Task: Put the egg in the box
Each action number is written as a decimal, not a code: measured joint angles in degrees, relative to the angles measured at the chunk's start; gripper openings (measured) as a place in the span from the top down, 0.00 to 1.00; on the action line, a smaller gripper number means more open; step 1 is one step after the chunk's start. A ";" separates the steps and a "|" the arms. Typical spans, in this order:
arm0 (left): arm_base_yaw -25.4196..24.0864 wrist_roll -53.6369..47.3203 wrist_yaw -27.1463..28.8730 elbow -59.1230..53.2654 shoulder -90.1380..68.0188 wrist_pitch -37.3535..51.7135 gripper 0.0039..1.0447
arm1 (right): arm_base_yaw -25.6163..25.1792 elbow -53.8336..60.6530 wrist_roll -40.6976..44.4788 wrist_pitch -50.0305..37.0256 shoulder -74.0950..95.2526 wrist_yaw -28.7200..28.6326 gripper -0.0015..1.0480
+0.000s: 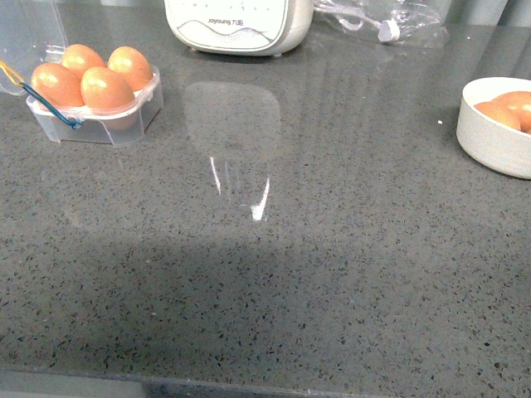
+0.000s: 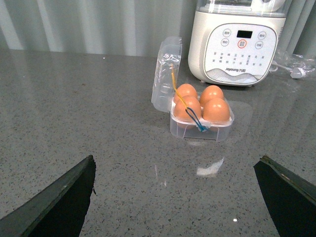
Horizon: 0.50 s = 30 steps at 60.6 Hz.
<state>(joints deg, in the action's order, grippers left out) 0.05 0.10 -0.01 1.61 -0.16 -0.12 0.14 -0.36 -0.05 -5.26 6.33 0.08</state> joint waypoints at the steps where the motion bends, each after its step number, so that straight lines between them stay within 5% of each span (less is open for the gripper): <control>1: 0.00 0.00 0.02 0.00 0.00 0.00 0.06 | -0.02 0.00 0.04 2.19 -1.66 -0.04 0.97; 25: 0.00 0.02 0.02 0.00 0.09 0.00 0.06 | -0.02 0.00 0.07 5.22 -6.08 -0.13 0.97; 30: 0.00 0.00 0.02 0.00 0.09 0.00 0.06 | -0.02 0.00 0.07 5.22 -6.08 -0.11 0.81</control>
<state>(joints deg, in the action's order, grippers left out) 0.05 0.10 0.01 1.61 -0.08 -0.12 0.12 -0.36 0.01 -0.03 0.25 -0.03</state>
